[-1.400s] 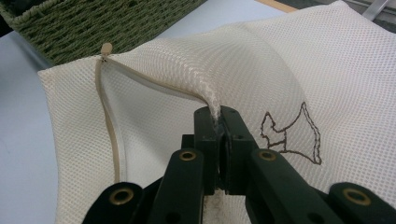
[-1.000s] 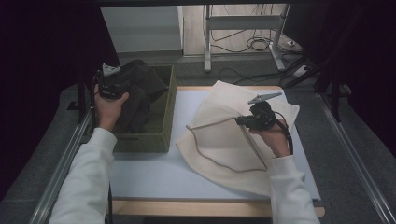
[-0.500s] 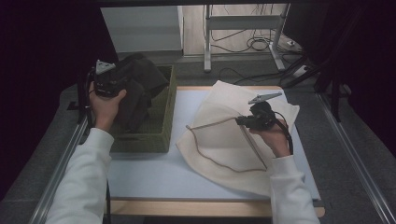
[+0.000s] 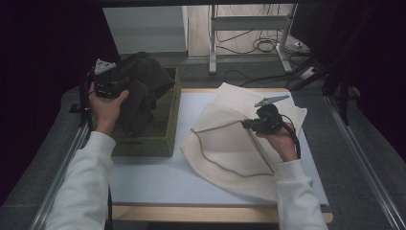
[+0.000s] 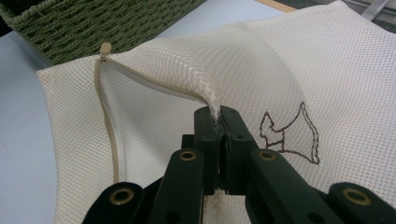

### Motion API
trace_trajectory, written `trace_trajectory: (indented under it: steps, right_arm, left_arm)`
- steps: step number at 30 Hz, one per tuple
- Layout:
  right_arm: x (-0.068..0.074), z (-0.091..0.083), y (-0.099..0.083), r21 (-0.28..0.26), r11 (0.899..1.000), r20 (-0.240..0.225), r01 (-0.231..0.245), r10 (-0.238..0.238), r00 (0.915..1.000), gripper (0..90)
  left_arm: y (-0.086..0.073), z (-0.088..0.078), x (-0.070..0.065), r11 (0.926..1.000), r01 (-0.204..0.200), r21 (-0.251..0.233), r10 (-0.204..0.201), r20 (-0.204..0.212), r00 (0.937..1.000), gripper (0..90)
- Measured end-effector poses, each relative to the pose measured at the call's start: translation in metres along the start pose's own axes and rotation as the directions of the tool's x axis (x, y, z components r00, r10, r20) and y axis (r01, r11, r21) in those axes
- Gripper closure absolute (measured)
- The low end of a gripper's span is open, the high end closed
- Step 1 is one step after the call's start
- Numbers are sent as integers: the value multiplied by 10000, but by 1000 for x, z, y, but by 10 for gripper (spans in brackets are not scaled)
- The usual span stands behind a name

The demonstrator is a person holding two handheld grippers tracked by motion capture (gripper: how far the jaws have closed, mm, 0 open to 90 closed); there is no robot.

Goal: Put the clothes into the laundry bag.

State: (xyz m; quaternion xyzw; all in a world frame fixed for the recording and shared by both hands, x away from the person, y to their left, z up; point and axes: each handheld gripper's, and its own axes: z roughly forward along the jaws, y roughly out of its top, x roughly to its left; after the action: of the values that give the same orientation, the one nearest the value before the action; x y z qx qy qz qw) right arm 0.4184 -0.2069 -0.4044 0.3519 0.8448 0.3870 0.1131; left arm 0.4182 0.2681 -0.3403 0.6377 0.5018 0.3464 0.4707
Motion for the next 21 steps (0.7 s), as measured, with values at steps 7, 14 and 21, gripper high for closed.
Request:
trace_trajectory:
  steps: [7, 14, 21]
  right_arm:
    - [1, 1, 0, 22, 10000, 5, 50, -50, 10000, 865]
    - [0, 1, 0, 32, 10000, 11, 5, -5, 10000, 864]
    - [1, 1, 0, 41, 10000, 31, 44, -44, 10000, 865]
  left_arm:
    - [3, -6, -3, 9999, -40, -149, 42, 142, 9999, 788]
    - [10, -12, -6, 9992, -137, -385, 143, 150, 9998, 787]
    - [13, -21, -11, 9982, -115, -585, 139, 402, 9991, 787]
